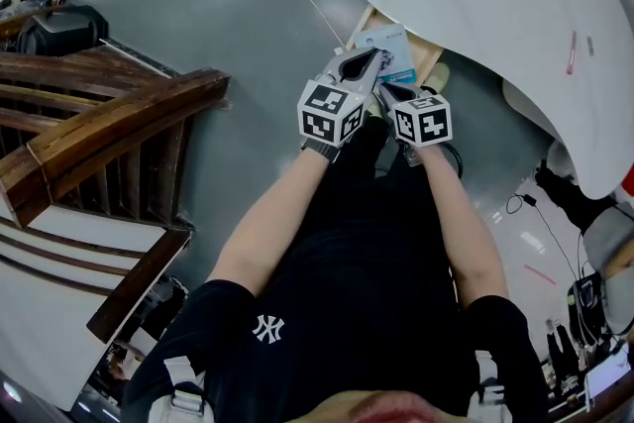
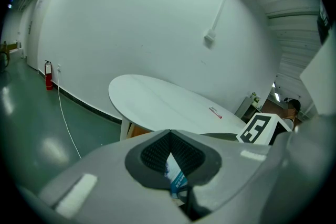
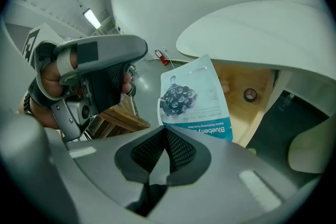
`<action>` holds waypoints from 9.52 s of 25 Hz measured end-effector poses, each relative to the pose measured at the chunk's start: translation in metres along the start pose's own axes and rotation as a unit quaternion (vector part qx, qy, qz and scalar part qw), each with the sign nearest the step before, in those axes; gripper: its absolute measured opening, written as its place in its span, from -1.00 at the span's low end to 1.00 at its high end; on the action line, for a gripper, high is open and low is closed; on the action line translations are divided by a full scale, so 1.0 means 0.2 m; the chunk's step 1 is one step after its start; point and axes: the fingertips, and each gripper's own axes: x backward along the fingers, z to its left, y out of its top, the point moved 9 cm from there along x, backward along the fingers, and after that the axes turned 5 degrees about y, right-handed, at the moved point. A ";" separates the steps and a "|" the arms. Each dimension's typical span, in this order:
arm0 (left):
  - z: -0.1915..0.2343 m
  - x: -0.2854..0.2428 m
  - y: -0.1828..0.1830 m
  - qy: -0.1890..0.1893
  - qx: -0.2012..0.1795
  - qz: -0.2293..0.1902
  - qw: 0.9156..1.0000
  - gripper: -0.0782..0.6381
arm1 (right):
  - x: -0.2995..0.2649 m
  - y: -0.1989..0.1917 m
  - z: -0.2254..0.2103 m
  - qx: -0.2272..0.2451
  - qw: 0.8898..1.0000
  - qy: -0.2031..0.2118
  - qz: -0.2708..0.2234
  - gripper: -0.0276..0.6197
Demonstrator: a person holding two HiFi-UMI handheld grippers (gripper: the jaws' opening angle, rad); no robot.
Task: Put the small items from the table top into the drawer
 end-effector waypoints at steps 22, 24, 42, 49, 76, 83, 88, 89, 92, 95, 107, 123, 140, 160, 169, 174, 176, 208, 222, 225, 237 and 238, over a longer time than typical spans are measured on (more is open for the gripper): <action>-0.01 -0.13 0.04 -0.008 -0.001 0.013 1.000 -0.78 | 0.06 0.13 -0.12 0.014 0.998 -0.053 -0.031 -0.71; -0.03 -0.16 0.06 -0.013 -0.004 0.013 1.000 -0.78 | 0.10 0.15 -0.13 0.019 0.997 -0.059 -0.040 -0.76; -0.34 -0.47 0.37 -0.071 -0.051 0.001 0.996 -0.78 | 0.62 0.41 -0.33 0.027 0.981 -0.102 -0.163 -0.84; -0.53 -0.61 0.49 -0.111 -0.071 -0.006 0.991 -0.78 | 0.87 0.48 -0.42 0.018 0.967 -0.136 -0.214 -0.84; -1.25 -1.29 0.63 -0.199 -0.105 0.030 0.974 -0.78 | 1.65 0.37 -1.21 -0.055 0.921 -0.292 -0.253 -0.72; -1.34 -1.40 0.59 -0.200 -0.110 0.049 0.972 -0.78 | 1.71 0.31 -1.41 -0.069 0.920 -0.320 -0.214 -0.67; -1.36 -1.47 0.57 -0.201 -0.111 0.060 0.971 -0.78 | 1.68 0.30 -1.49 -0.067 0.926 -0.322 -0.182 -0.63; -1.36 -1.48 0.56 -0.202 -0.111 0.062 0.971 -0.78 | 1.67 0.30 -1.50 -0.065 0.928 -0.322 -0.177 -0.62; -1.39 -1.53 0.55 -0.204 -0.109 0.069 0.970 -0.78 | 1.65 0.30 -1.54 -0.064 0.931 -0.321 -0.163 -0.61; -1.42 -1.56 0.54 -0.207 -0.109 0.075 0.969 -0.78 | 1.64 0.30 -1.57 -0.063 0.933 -0.321 -0.153 -0.60; -1.42 -1.61 0.53 -0.204 -0.103 0.078 0.970 -0.78 | 1.58 0.34 -1.62 -0.057 0.935 -0.334 -0.103 -0.65; -1.22 -1.33 0.65 -0.182 -0.083 0.008 0.980 -0.78 | 1.54 0.47 -1.34 -0.034 0.938 -0.283 -0.198 -0.71; -0.82 -0.63 0.60 -0.120 -0.066 -0.070 0.988 -0.78 | 1.28 0.52 -0.64 0.021 0.945 -0.196 -0.263 -0.71; -0.34 -0.09 0.38 -0.044 -0.037 -0.100 0.993 -0.78 | 0.74 0.40 -0.06 0.118 0.964 -0.111 -0.213 -0.71; -0.20 -0.03 0.21 -0.022 -0.015 -0.088 0.996 -0.78 | 0.44 0.25 -0.02 0.184 0.969 -0.094 -0.136 -0.71; -0.14 -0.03 0.11 -0.014 -0.003 -0.078 0.997 -0.78 | 0.30 0.20 -0.03 0.203 0.969 -0.098 -0.104 -0.71; -0.11 -0.03 0.07 -0.013 0.001 -0.074 0.997 -0.78 | 0.25 0.18 -0.04 0.206 0.969 -0.099 -0.095 -0.71; 0.08 -0.22 -0.06 -0.013 0.012 -0.054 0.998 -0.78 | -0.08 0.11 -0.23 0.251 0.961 -0.114 0.003 -0.67; -0.07 -0.17 0.16 -0.040 -0.013 -0.059 0.997 -0.78 | 0.28 0.33 -0.06 0.209 0.964 -0.132 -0.102 -0.84; -0.13 -0.17 0.22 -0.047 -0.021 -0.061 0.997 -0.78 | 0.39 0.35 -0.06 0.190 0.964 -0.134 -0.127 -0.84; -0.45 -0.27 0.51 -0.095 -0.062 -0.075 0.991 -0.78 | 0.85 0.54 -0.11 0.155 0.952 -0.161 -0.210 -0.84; -0.47 -0.28 0.53 -0.100 -0.064 -0.076 0.990 -0.78 | 0.89 0.55 -0.11 0.153 0.950 -0.164 -0.215 -0.84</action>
